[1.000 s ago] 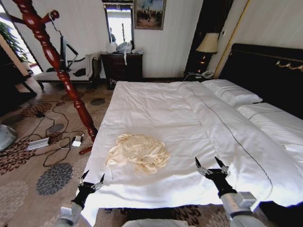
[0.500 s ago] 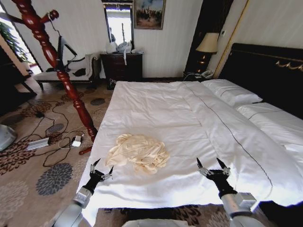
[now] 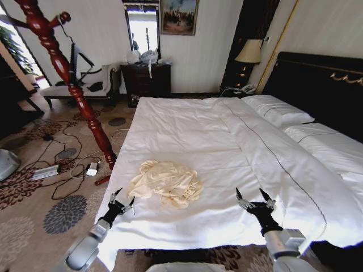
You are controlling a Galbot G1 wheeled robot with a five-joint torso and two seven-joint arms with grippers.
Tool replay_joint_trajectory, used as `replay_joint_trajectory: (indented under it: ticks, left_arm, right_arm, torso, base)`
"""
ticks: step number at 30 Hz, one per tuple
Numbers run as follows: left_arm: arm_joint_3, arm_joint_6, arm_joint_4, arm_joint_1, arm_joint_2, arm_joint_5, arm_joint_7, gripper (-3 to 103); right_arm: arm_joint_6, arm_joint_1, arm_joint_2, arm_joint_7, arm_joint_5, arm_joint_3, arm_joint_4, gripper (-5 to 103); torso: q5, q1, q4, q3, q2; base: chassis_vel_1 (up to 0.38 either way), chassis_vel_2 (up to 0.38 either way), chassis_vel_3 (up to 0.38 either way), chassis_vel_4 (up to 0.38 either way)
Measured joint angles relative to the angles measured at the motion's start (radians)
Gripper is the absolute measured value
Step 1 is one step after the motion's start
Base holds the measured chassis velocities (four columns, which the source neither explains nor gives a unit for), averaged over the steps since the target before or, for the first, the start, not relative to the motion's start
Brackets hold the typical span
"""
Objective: Pick up the clothes from the bed and hang them on the clothes hanger.
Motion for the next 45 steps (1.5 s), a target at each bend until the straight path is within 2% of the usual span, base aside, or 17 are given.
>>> replay_joint_trajectory:
  ticks: [1, 2, 4, 8, 10, 14, 17, 19, 21, 30, 31, 33, 34, 37, 40, 41, 45]
  left_arm:
    - [0.007, 0.0, 0.008, -0.011, 0.0, 0.001, -0.002, 71]
    - [0.018, 0.002, 0.018, -0.027, 0.003, 0.002, -0.004, 60]
    - [0.024, 0.003, 0.022, -0.035, 0.006, 0.005, -0.004, 60]
    - [0.036, 0.005, 0.031, -0.039, 0.015, 0.01, 0.0, 39]
    - [0.037, 0.005, 0.035, -0.036, 0.015, 0.013, 0.001, 39]
    - [0.037, 0.002, 0.044, -0.034, 0.009, 0.018, 0.001, 23]
    - [0.037, 0.002, 0.043, -0.035, 0.006, 0.018, 0.0, 7]
    - [0.037, 0.002, 0.041, -0.035, 0.005, 0.019, 0.0, 7]
    - [0.036, 0.002, 0.036, -0.035, 0.006, 0.018, -0.001, 2]
    - [0.014, 0.017, -0.039, -0.021, 0.018, -0.017, -0.004, 2]
    - [-0.01, 0.038, -0.085, -0.012, 0.029, -0.058, -0.005, 2]
    - [-0.07, 0.067, -0.147, 0.003, 0.048, -0.132, -0.013, 2]
    - [-0.07, 0.067, -0.147, 0.003, 0.048, -0.132, -0.013, 2]
    - [-0.193, 0.108, -0.216, 0.036, 0.072, -0.263, -0.029, 2]
    - [-0.251, 0.117, -0.237, 0.058, 0.076, -0.317, -0.039, 2]
    - [-0.311, 0.125, -0.251, 0.091, 0.072, -0.368, -0.046, 2]
    - [-0.382, 0.12, -0.253, 0.163, 0.038, -0.404, -0.049, 2]
  right_arm:
    - [0.0, 0.001, 0.0, 0.001, 0.005, 0.003, 0.001, 100]
    - [0.0, 0.004, 0.0, 0.003, 0.01, 0.006, 0.001, 100]
    - [0.0, 0.004, -0.001, 0.003, 0.011, 0.006, 0.002, 100]
    - [-0.001, 0.004, 0.003, 0.005, 0.01, -0.001, 0.004, 100]
    - [-0.001, 0.004, 0.004, 0.005, 0.009, -0.003, 0.004, 100]
    - [-0.001, 0.003, 0.004, 0.005, 0.008, -0.006, 0.004, 100]
    - [-0.002, 0.003, 0.003, 0.006, 0.008, -0.006, 0.004, 100]
    - [-0.002, 0.003, 0.003, 0.006, 0.008, -0.006, 0.004, 100]
    - [-0.002, 0.002, 0.003, 0.006, 0.007, -0.008, 0.004, 100]
    - [-0.002, -0.003, 0.003, 0.006, -0.01, -0.023, -0.001, 100]
    - [-0.002, -0.005, 0.0, 0.006, -0.012, -0.026, -0.003, 100]
    - [-0.001, -0.005, -0.005, 0.007, -0.013, -0.03, -0.005, 100]
    - [-0.001, -0.005, -0.005, 0.007, -0.013, -0.03, -0.005, 100]
    - [-0.001, -0.004, -0.012, 0.007, -0.013, -0.036, -0.011, 100]
    - [0.0, -0.002, -0.016, 0.008, -0.014, -0.041, -0.016, 100]
    - [0.0, 0.0, -0.02, 0.008, -0.017, -0.047, -0.02, 100]
    - [-0.001, 0.004, -0.033, 0.011, -0.026, -0.061, -0.03, 100]
  torso:
    - [0.0, 0.0, 0.0, 0.0, 0.0]
    - [0.0, 0.0, 0.0, 0.0, 0.0]
    - [0.0, 0.0, 0.0, 0.0, 0.0]
    - [0.0002, 0.0, -0.0001, 0.0, 0.0]
    - [0.0001, 0.0, 0.0001, 0.0, 0.0]
    - [0.0001, 0.0, 0.0001, 0.0, 0.0]
    - [0.0001, 0.0, 0.0001, 0.0, 0.0]
    - [0.0001, 0.0, 0.0, 0.0, 0.0]
    - [0.0001, 0.0, 0.0, 0.0, 0.0]
    - [0.0002, 0.0, 0.0, 0.0, 0.0]
    - [-0.0005, 0.0, 0.0001, 0.0, 0.0]
    - [0.0006, 0.0, -0.0001, 0.0, 0.0]
    - [0.0006, 0.0, -0.0001, 0.0, 0.0]
    - [0.0004, 0.0, 0.0, 0.0, 0.0]
    - [0.0001, 0.0, -0.0001, 0.0, 0.0]
    - [0.0001, 0.0, -0.0002, 0.0, 0.0]
    - [0.0, 0.0, 0.0001, 0.0, 0.0]
  base:
    - [0.0, 0.0, 0.0, 0.0]
    - [0.0, 0.0, 0.0, 0.0]
    - [0.0, 0.0, 0.0, 0.0]
    - [0.0, 0.0, 0.0, 0.0]
    - [0.0, 0.0, 0.0, 0.0]
    - [0.0, 0.0, 0.0, 0.0]
    - [0.0, 0.0, 0.0, 0.0]
    - [0.0, 0.0, 0.0, 0.0]
    - [0.0, 0.0, 0.0, 0.0]
    - [0.0, 0.0, 0.0, 0.0]
    - [0.0, 0.0, 0.0, 0.0]
    - [0.0, 0.0, 0.0, 0.0]
    - [0.0, 0.0, 0.0, 0.0]
    - [0.0, 0.0, 0.0, 0.0]
    - [0.0, 0.0, 0.0, 0.0]
    - [0.0, 0.0, 0.0, 0.0]
    - [0.0, 0.0, 0.0, 0.0]
